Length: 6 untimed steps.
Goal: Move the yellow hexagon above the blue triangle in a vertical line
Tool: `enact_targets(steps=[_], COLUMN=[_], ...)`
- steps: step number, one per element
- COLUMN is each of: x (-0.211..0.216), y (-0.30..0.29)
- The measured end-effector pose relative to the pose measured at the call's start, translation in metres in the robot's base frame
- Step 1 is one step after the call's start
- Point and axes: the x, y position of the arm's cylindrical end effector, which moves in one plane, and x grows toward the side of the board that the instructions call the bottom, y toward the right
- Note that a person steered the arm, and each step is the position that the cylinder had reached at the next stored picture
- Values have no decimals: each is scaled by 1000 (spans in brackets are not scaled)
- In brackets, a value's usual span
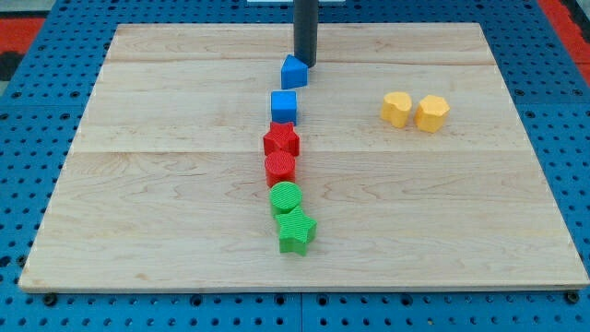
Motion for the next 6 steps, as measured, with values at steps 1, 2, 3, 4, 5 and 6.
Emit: enact_targets(steps=[1, 2, 3, 4, 5, 6], x=[13, 23, 38, 15, 13, 83], y=[0, 0, 3, 46, 166, 230])
